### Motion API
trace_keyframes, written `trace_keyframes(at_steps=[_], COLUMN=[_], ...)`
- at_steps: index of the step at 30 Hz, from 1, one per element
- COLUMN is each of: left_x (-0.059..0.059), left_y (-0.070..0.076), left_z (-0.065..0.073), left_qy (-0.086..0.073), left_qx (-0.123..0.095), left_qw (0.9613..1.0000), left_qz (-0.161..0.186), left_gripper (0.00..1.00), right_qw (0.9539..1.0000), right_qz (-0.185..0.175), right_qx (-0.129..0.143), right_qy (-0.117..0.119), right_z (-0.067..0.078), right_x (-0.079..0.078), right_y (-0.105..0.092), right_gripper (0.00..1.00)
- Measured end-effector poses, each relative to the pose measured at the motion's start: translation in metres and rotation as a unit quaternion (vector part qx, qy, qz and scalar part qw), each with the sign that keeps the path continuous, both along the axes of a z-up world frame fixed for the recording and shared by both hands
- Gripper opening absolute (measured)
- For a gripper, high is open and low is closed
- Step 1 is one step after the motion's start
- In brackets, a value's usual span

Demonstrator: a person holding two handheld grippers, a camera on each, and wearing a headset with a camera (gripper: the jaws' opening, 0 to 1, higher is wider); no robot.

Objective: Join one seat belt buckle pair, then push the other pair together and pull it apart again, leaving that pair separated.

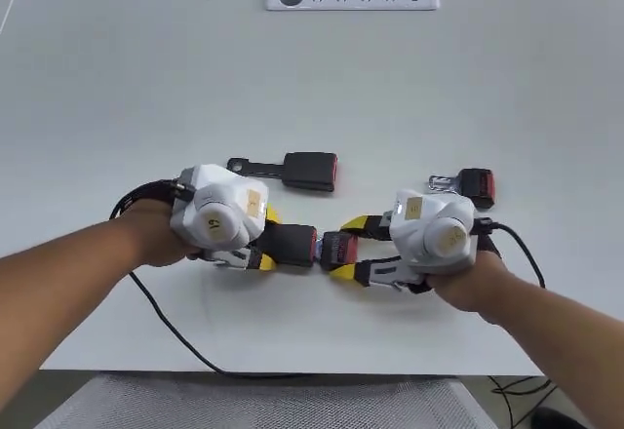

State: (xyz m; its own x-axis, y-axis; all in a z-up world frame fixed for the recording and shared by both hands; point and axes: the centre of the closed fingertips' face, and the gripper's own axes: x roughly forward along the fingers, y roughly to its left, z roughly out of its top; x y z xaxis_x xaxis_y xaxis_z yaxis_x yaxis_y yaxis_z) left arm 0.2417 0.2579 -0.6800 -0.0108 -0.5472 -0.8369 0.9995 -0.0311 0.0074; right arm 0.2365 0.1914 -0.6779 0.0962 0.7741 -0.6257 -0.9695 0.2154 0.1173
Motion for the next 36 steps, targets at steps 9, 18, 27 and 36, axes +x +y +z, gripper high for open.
trace_keyframes(at_steps=[9, 18, 27, 36], left_x=[-0.0015, -0.0029, -0.0014, -0.0010], left_y=[0.0018, 0.0007, 0.0014, -0.0008], left_z=[-0.0004, 0.0009, 0.0021, 0.0056], left_qy=[0.003, 0.010, 0.020, 0.019], left_qx=[-0.034, -0.053, -0.072, -0.085], left_qw=[0.9993, 0.9985, 0.9969, 0.9957], left_qz=[0.014, 0.014, 0.023, 0.032], left_gripper=[0.32, 0.32, 0.31, 0.31], right_qw=[0.9998, 0.9998, 0.9994, 0.9992], right_qz=[0.007, 0.002, -0.012, -0.018], right_qx=[0.006, 0.017, 0.030, 0.034], right_qy=[-0.015, -0.014, -0.010, -0.011], right_z=[0.0005, 0.0006, 0.0003, 0.0010], right_x=[-0.0016, -0.0014, -0.0006, 0.0000], right_y=[-0.0005, -0.0008, -0.0006, -0.0007], right_gripper=[0.33, 0.32, 0.32, 0.32])
